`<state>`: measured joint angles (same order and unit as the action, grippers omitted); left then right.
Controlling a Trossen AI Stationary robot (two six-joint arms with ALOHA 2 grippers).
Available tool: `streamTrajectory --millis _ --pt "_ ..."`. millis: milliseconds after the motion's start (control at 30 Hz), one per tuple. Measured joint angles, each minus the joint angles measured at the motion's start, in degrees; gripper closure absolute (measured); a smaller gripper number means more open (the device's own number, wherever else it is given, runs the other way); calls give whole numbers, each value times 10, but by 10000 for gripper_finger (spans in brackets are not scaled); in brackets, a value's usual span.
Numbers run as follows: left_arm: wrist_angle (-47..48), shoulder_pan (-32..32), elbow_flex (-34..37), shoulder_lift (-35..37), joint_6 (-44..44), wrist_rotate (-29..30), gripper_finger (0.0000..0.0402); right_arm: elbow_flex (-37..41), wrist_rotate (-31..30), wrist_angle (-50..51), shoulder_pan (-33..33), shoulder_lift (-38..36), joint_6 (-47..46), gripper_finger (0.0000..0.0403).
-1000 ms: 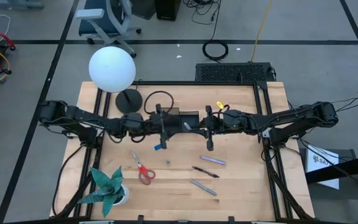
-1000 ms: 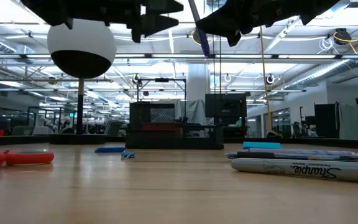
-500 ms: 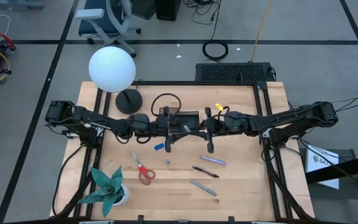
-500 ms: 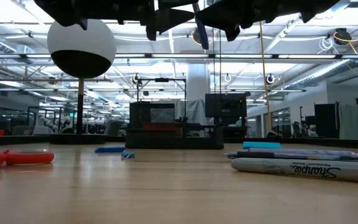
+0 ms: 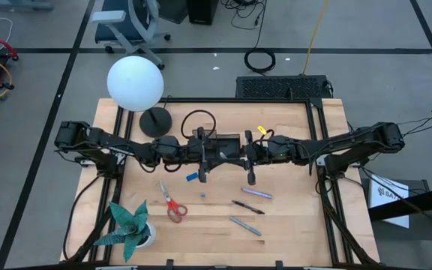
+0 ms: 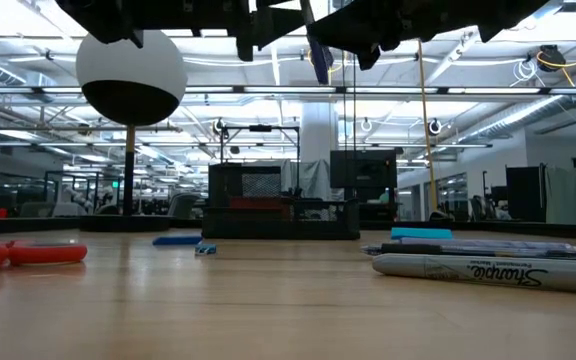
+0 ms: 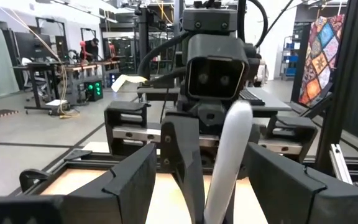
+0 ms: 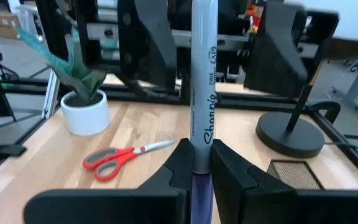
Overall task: Pick and place office supplies into organizer
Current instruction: Put the purple highlighter into the black desk organizer
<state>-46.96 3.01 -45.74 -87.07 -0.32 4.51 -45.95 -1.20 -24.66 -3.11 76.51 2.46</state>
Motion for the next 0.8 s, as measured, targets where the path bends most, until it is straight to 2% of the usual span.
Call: streamTrajectory --millis 400,533,800 --pt "0 -1 0 0 -5 4 160 0 15 -42 0 28 13 377" --pt "4 0 0 0 -2 4 208 0 13 -43 0 28 13 377" --pt "8 1 0 0 10 -3 351 0 9 -42 1 28 12 377"
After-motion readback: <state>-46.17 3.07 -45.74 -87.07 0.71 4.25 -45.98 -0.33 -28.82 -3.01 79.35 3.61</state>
